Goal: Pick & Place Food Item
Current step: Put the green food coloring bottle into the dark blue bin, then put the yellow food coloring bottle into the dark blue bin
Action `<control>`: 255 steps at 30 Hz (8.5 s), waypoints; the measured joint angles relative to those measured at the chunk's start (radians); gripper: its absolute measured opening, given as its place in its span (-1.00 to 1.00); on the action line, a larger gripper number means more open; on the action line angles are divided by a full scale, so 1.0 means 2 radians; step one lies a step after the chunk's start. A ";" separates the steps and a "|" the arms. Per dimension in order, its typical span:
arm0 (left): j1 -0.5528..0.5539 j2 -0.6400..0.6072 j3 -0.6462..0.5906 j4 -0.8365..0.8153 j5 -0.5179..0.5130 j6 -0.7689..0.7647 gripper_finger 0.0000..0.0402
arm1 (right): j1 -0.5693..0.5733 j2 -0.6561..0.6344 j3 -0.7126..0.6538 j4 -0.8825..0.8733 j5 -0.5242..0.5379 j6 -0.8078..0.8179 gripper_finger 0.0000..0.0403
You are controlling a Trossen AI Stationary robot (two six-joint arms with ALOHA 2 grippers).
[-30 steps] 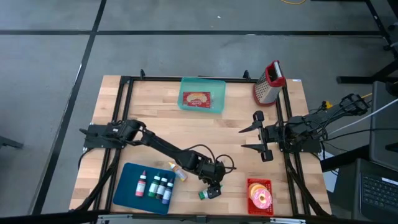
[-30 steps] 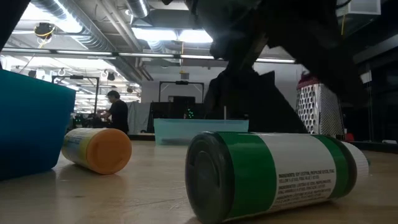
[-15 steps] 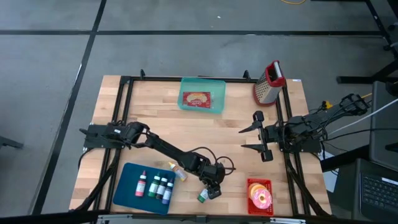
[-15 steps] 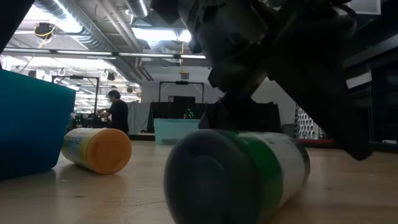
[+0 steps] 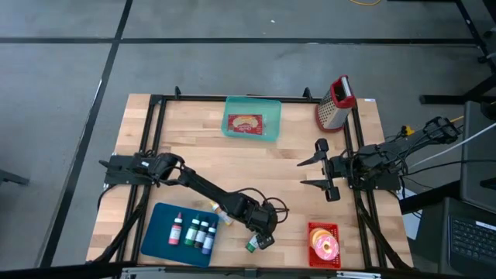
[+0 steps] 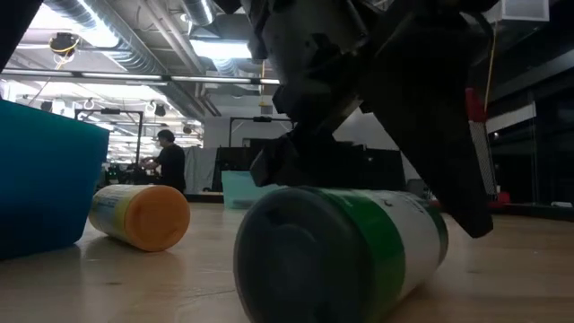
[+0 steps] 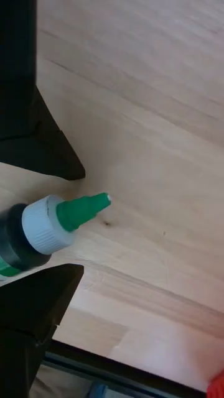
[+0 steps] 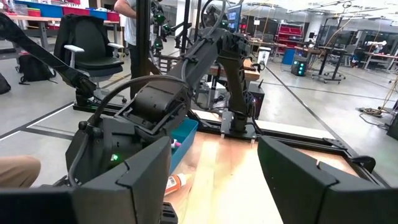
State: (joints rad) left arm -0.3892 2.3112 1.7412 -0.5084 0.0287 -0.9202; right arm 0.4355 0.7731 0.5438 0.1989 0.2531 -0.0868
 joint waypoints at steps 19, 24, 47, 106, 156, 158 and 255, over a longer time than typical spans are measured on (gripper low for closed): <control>-0.014 -0.001 -0.001 -0.045 -0.002 -0.037 -0.05 | 0.000 0.000 0.000 0.000 0.000 0.000 0.21; -0.015 -0.001 -0.002 -0.050 -0.010 -0.027 -0.39 | 0.000 0.000 0.000 -0.001 0.000 0.000 0.21; -0.069 -0.148 -0.006 -0.234 -0.247 -0.105 -0.46 | 0.000 0.000 0.000 -0.010 0.000 0.005 0.21; -0.262 -0.136 -0.220 -0.401 -0.045 -0.625 -0.36 | 0.000 0.000 0.000 -0.010 -0.003 0.013 0.22; -0.013 -0.224 -0.133 -0.243 -0.105 -0.434 0.08 | 0.000 0.000 0.000 -0.050 -0.050 -0.015 0.21; -0.016 -0.224 -0.133 -0.242 -0.105 -0.463 0.08 | 0.000 0.000 0.000 -0.060 -0.067 -0.026 0.21; -0.055 -0.203 -0.074 -0.303 -0.312 -0.568 -0.29 | 0.066 0.004 0.000 -0.134 -0.261 -0.002 0.22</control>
State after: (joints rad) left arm -0.4993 1.9053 1.5937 -1.1136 -0.5955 -2.0566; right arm 0.5667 0.7801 0.5438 -0.0685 -0.2693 -0.0899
